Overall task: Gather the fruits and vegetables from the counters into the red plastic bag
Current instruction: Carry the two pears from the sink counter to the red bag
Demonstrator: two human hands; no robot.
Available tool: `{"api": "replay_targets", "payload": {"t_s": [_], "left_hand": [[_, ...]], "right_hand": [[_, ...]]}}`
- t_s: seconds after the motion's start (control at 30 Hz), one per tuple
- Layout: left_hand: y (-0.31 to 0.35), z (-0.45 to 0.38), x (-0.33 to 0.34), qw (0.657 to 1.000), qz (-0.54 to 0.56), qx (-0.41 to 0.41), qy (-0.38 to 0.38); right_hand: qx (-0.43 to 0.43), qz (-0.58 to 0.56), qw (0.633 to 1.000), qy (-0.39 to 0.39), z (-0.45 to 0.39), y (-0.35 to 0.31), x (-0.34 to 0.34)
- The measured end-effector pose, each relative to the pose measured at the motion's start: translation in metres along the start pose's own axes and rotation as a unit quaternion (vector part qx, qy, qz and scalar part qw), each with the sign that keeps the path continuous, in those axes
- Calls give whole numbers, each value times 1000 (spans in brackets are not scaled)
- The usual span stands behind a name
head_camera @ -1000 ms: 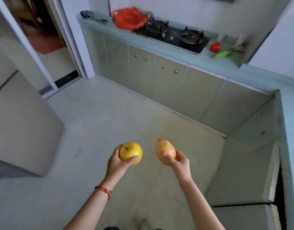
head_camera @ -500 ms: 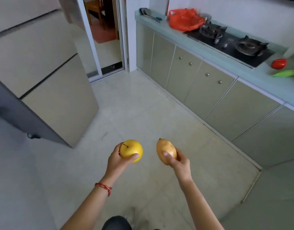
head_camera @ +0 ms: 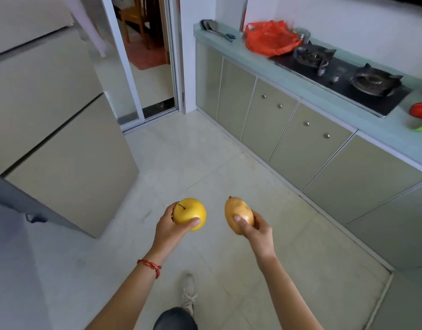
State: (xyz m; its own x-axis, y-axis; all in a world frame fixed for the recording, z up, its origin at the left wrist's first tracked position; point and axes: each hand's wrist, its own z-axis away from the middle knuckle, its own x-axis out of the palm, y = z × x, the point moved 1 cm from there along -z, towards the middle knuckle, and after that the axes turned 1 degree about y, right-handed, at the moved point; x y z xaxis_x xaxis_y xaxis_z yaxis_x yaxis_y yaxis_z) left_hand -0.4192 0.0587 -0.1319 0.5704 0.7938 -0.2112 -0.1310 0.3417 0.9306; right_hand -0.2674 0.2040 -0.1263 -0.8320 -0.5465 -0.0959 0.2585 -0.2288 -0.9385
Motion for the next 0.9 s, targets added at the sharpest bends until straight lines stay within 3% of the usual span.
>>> {"api": "replay_targets", "payload": {"t_s": [0.43, 0.9], "left_hand": [[59, -192, -10, 1000, -22, -14, -18], [129, -413, 44, 997, -64, -28, 23]], "right_hand": [[28, -10, 999, 30, -163, -70, 74], [40, 12, 999, -3, -402, -143, 113]]}}
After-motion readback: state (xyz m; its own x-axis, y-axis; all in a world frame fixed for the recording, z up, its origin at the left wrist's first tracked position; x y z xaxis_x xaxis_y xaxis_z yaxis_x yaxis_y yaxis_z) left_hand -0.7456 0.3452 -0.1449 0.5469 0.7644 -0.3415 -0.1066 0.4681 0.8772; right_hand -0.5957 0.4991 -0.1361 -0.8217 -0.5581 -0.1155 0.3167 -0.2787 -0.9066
